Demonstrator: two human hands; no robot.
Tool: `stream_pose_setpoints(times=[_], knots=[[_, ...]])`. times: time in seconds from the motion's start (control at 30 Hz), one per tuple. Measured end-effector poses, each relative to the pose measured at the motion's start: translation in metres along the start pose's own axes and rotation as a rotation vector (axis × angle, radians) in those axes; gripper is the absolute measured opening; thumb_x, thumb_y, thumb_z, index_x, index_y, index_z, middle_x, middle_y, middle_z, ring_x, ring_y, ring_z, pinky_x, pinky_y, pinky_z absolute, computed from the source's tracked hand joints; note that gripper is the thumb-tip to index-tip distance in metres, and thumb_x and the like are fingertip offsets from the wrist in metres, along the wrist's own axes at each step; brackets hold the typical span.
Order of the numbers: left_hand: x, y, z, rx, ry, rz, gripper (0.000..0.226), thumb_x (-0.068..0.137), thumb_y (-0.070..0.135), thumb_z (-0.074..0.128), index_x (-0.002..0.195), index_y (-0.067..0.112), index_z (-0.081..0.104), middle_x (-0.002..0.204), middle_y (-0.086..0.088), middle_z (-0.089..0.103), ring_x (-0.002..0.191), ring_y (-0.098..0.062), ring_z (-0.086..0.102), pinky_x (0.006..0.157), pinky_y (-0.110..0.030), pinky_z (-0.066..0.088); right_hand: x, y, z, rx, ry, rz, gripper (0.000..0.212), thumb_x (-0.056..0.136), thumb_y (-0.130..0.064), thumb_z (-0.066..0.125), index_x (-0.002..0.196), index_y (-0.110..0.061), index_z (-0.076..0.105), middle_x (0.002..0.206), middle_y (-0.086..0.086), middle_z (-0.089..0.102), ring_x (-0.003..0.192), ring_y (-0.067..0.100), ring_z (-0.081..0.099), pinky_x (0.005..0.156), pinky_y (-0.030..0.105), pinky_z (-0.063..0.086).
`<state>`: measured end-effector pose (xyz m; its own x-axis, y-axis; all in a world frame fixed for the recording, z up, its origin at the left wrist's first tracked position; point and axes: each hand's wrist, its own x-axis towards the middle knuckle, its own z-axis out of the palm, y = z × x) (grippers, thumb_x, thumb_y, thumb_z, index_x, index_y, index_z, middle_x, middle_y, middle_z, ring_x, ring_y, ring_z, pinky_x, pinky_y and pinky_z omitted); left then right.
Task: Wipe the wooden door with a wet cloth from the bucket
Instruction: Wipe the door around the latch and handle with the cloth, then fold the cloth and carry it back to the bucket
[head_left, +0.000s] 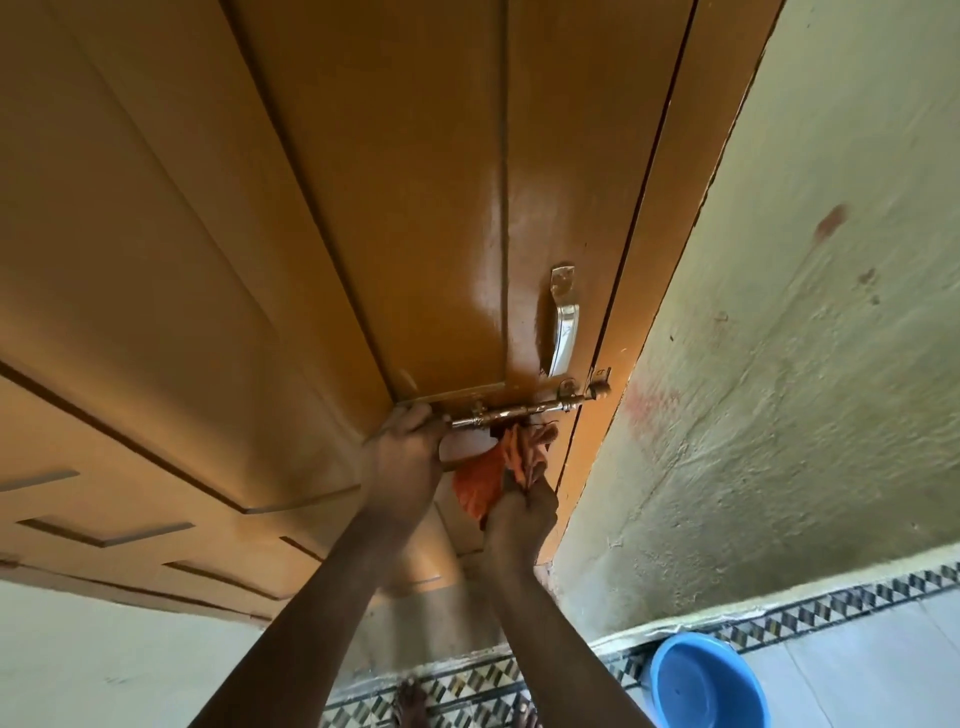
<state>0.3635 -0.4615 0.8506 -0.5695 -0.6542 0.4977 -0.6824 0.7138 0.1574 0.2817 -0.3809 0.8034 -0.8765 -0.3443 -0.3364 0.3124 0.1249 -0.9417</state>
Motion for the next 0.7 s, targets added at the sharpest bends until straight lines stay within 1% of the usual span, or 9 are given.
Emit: stream_pose_setpoints(times=[0.07, 0.17, 0.27, 0.33, 0.43, 0.5, 0.53, 0.6, 0.7], knots=[[0.000, -0.003, 0.002, 0.013, 0.002, 0.013, 0.007, 0.079, 0.011, 0.079, 0.080, 0.017, 0.082, 0.082, -0.001, 0.069, 0.078, -0.027, 0.073, 0.049, -0.029, 0.052, 0.004, -0.007, 0.009, 0.095, 0.033, 0.126, 0.029, 0.091, 0.000, 0.052, 0.099, -0.018, 0.073, 0.098, 0.011, 0.074, 0.095, 0.034, 0.068, 0.088, 0.049, 0.058], [0.002, -0.005, 0.002, 0.011, -0.028, -0.009, 0.013, 0.084, 0.026, 0.071, 0.078, 0.020, 0.080, 0.083, 0.001, 0.067, 0.077, -0.025, 0.069, 0.050, -0.027, 0.050, 0.007, -0.022, 0.023, 0.125, 0.108, 0.257, 0.015, 0.097, -0.011, 0.055, 0.101, -0.013, 0.069, 0.100, 0.013, 0.071, 0.094, 0.034, 0.067, 0.082, 0.043, 0.057], [0.004, -0.007, 0.005, -0.006, -0.107, -0.034, 0.016, 0.072, 0.010, 0.091, 0.080, 0.020, 0.081, 0.083, 0.002, 0.066, 0.077, -0.025, 0.067, 0.049, -0.029, 0.052, 0.011, -0.032, 0.028, 0.269, 0.108, 0.445, 0.016, 0.100, -0.008, 0.043, 0.099, -0.015, 0.058, 0.101, 0.010, 0.064, 0.086, 0.026, 0.063, 0.067, 0.033, 0.053], [0.005, -0.009, 0.005, -0.044, -0.170, -0.052, 0.025, 0.066, 0.006, 0.095, 0.079, 0.022, 0.081, 0.082, 0.002, 0.064, 0.078, -0.025, 0.067, 0.049, -0.030, 0.054, 0.015, -0.034, 0.024, 0.465, 0.017, 0.559, 0.021, 0.101, -0.008, 0.036, 0.105, -0.012, 0.056, 0.106, 0.013, 0.063, 0.091, 0.029, 0.061, 0.070, 0.035, 0.052], [0.002, -0.010, -0.004, -0.097, -0.195, -0.053, 0.021, 0.070, 0.008, 0.093, 0.084, 0.020, 0.082, 0.084, -0.001, 0.066, 0.076, -0.027, 0.070, 0.051, -0.032, 0.056, 0.020, -0.025, 0.009, 0.427, -0.047, 0.548, 0.017, 0.099, 0.000, 0.046, 0.097, -0.010, 0.058, 0.117, 0.019, 0.064, 0.089, 0.030, 0.063, 0.075, 0.042, 0.053], [0.001, -0.008, -0.015, -0.141, -0.222, -0.085, 0.022, 0.083, 0.014, 0.085, 0.104, 0.019, 0.083, 0.100, -0.003, 0.070, 0.087, -0.027, 0.072, 0.063, -0.035, 0.058, 0.017, -0.018, -0.004, 0.371, -0.101, 0.528, 0.014, 0.099, -0.003, 0.053, 0.098, -0.014, 0.060, 0.126, 0.017, 0.064, 0.105, 0.035, 0.064, 0.091, 0.052, 0.053], [-0.001, -0.009, -0.019, -0.148, -0.245, -0.115, 0.029, 0.091, 0.016, 0.078, 0.120, 0.020, 0.079, 0.114, -0.002, 0.071, 0.098, -0.026, 0.072, 0.072, -0.035, 0.058, 0.012, -0.017, -0.010, 0.340, -0.116, 0.504, 0.011, 0.099, -0.006, 0.056, 0.105, -0.013, 0.061, 0.130, 0.017, 0.064, 0.114, 0.037, 0.062, 0.099, 0.056, 0.051], [-0.011, -0.010, -0.024, -0.137, -0.243, -0.198, 0.039, 0.100, 0.017, 0.070, 0.139, 0.019, 0.069, 0.132, -0.002, 0.069, 0.111, -0.025, 0.069, 0.084, -0.033, 0.055, 0.003, -0.022, -0.023, 0.290, -0.140, 0.443, 0.030, 0.099, -0.011, 0.060, 0.128, -0.010, 0.058, 0.131, 0.013, 0.063, 0.121, 0.038, 0.059, 0.106, 0.060, 0.045], [-0.045, -0.003, -0.034, -0.354, -0.114, -0.414, 0.026, 0.098, 0.010, 0.071, 0.122, 0.019, 0.077, 0.110, -0.001, 0.078, 0.095, -0.023, 0.074, 0.076, -0.023, 0.054, -0.024, -0.036, -0.043, 0.172, -0.207, 0.268, 0.033, 0.098, -0.019, 0.063, 0.130, -0.010, 0.060, 0.111, 0.003, 0.069, 0.102, 0.028, 0.067, 0.101, 0.052, 0.051]])
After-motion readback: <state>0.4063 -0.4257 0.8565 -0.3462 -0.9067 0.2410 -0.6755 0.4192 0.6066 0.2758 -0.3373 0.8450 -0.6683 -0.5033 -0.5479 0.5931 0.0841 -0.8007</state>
